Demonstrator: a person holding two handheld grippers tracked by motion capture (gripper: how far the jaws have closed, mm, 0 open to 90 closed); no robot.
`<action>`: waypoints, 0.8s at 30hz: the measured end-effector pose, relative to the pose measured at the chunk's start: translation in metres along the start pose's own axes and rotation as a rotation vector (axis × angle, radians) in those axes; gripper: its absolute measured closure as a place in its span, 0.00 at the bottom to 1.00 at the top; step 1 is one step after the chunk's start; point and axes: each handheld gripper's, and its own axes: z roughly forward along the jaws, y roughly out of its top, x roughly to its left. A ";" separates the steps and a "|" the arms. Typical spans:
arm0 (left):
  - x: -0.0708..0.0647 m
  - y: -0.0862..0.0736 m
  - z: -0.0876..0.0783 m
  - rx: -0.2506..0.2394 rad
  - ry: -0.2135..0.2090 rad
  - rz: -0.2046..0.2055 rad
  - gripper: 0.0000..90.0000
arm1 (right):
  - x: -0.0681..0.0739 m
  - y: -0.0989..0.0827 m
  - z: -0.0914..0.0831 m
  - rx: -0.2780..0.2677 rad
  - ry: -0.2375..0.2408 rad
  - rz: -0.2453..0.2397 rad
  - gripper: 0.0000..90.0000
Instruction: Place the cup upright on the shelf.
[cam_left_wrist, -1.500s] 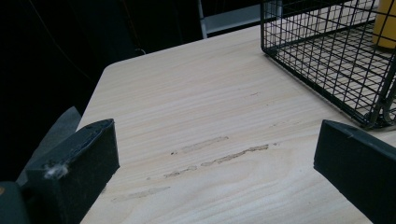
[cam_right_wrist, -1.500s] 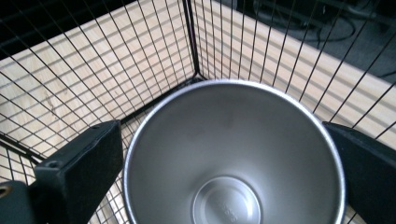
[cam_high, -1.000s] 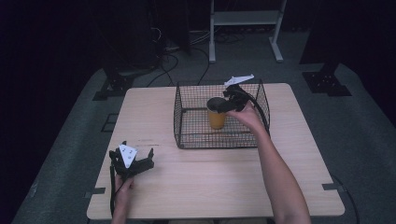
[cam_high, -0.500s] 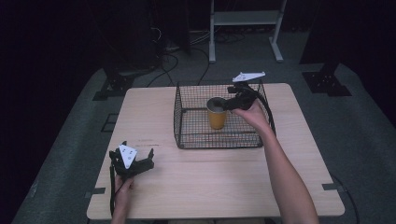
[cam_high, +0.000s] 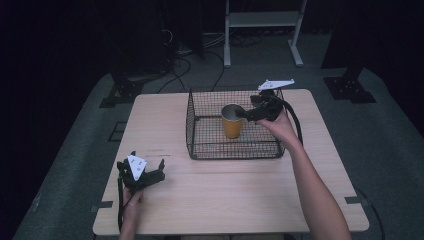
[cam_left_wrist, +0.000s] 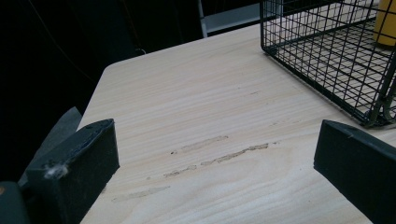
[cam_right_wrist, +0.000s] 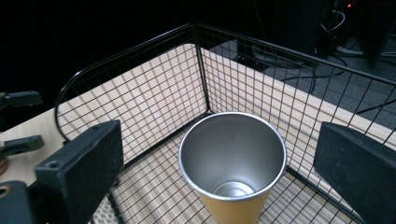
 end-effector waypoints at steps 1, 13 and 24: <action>0.000 0.000 0.000 0.000 0.000 0.000 0.00 | 0.001 0.000 -0.001 0.001 0.004 -0.001 0.01; 0.000 0.000 0.000 0.000 0.000 -0.001 0.00 | 0.014 0.001 -0.017 -0.014 0.018 -0.033 0.01; 0.000 0.000 0.000 0.000 0.000 0.002 0.00 | 0.012 -0.011 -0.031 -0.012 0.019 -0.017 0.01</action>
